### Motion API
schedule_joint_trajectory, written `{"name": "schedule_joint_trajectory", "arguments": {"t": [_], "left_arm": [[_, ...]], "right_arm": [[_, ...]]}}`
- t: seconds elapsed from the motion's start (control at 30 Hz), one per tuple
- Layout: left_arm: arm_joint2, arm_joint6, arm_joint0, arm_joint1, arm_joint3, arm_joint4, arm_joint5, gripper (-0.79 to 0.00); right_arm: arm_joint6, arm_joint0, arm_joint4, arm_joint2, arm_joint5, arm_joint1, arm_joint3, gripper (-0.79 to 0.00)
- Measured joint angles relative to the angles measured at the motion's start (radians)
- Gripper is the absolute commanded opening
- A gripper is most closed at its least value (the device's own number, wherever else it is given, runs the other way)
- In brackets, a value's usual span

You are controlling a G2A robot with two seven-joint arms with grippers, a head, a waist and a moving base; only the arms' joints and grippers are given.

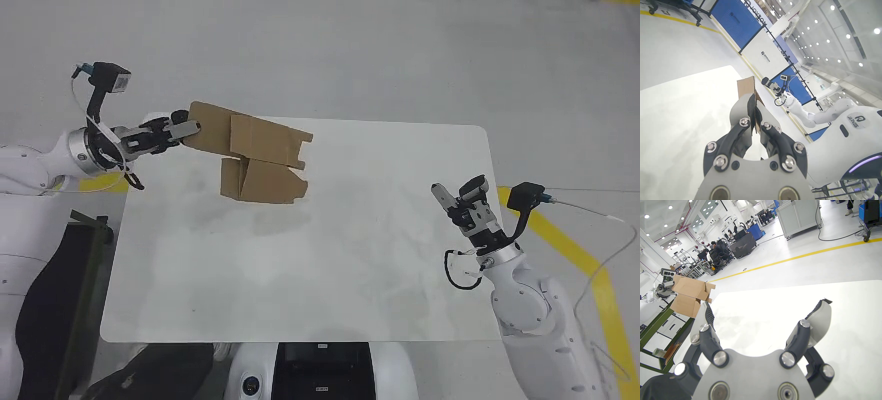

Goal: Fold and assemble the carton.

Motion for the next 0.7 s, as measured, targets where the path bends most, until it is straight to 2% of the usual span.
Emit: {"name": "schedule_joint_trajectory", "arguments": {"t": [0.47, 0.7], "left_arm": [[0.060, 0.032, -0.045, -0.033, -0.176, 0.078, 0.049, -0.785], [0.125, 0.014, -0.090, -0.059, -0.173, 0.066, 0.076, -0.785]], "right_arm": [[0.000, 0.000, 0.000, 0.000, 0.000, 0.000, 0.000, 0.000], [0.000, 0.000, 0.000, 0.000, 0.000, 0.000, 0.000, 0.000]]}}
